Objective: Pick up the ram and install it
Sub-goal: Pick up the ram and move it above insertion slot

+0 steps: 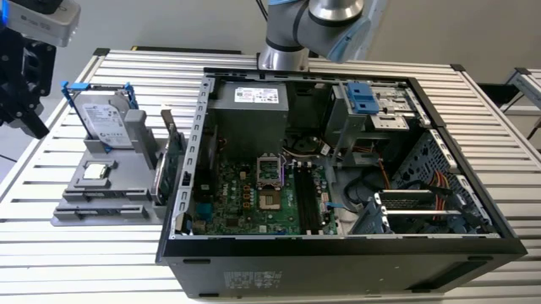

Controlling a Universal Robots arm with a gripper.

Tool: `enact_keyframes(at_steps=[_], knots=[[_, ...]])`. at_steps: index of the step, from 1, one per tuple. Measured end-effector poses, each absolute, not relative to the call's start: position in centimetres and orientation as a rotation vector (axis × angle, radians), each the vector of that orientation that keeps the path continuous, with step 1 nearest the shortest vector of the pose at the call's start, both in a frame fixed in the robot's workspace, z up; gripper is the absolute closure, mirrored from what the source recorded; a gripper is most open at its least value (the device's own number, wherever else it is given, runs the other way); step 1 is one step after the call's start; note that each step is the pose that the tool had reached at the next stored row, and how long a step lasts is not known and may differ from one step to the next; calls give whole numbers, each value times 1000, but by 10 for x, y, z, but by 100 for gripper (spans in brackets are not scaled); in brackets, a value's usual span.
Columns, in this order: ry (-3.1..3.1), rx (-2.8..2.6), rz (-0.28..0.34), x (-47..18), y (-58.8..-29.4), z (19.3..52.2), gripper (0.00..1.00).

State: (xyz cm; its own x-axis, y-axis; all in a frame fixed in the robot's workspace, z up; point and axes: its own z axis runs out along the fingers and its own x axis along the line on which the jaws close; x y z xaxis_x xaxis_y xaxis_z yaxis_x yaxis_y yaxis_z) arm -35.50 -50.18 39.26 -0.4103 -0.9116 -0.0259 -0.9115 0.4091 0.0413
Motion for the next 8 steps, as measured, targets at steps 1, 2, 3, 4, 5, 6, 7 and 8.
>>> enact_keyframes(at_steps=[1,2,3,4,5,6,7,8], knots=[[-2628,1718,-77,-355,-502,393,100],[-2618,1733,-77,-355,-502,393,100],[-2608,1747,-77,-355,-501,393,100],[-2597,1763,-77,-355,-501,393,100],[-2586,1779,-77,-355,-501,393,100],[-2575,1795,-77,-355,-501,393,100],[-2564,1810,-76,-355,-501,393,100],[-2552,1825,-76,-355,-501,393,100]])
